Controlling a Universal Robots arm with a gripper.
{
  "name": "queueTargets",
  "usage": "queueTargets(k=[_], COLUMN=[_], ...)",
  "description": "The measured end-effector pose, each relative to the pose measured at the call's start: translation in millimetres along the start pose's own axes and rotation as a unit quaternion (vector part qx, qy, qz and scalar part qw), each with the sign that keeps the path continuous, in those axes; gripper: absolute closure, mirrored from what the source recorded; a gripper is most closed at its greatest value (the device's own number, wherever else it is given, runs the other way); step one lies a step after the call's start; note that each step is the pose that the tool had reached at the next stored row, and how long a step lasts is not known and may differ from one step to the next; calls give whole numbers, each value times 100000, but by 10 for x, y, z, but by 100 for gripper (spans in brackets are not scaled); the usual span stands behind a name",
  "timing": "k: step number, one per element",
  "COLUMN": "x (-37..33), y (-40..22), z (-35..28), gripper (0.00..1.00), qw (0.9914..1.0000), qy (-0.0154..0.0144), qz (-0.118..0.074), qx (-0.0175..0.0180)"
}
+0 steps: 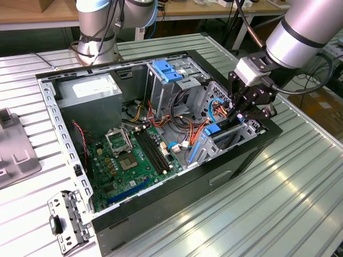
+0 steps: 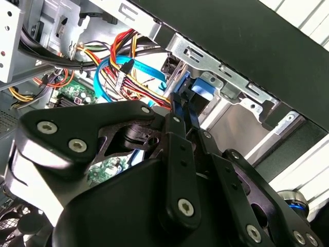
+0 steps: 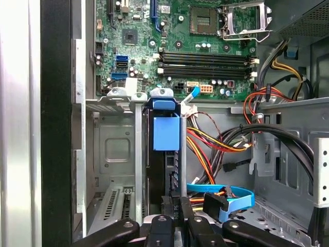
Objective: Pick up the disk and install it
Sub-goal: 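Insert the first disk wire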
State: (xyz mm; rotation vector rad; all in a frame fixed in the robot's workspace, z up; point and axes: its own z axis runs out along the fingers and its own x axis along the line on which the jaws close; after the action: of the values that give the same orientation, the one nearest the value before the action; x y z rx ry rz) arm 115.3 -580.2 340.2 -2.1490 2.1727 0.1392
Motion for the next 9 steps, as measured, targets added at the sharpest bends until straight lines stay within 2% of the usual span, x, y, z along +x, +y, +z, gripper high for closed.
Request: queueTargets(k=[5, 6, 7, 8, 9], x=[0, 0, 0, 0, 0], y=[0, 0, 0, 0, 0], z=[1, 2, 2, 2, 2], gripper=[83, 76, 76, 69, 69], qw=[100000, 100000, 100000, 100000, 100000], qy=[-7, -14, -8, -4, -2], qz=[-1, -2, 0, 0, -1], qx=[3, 2, 1, 0, 0])
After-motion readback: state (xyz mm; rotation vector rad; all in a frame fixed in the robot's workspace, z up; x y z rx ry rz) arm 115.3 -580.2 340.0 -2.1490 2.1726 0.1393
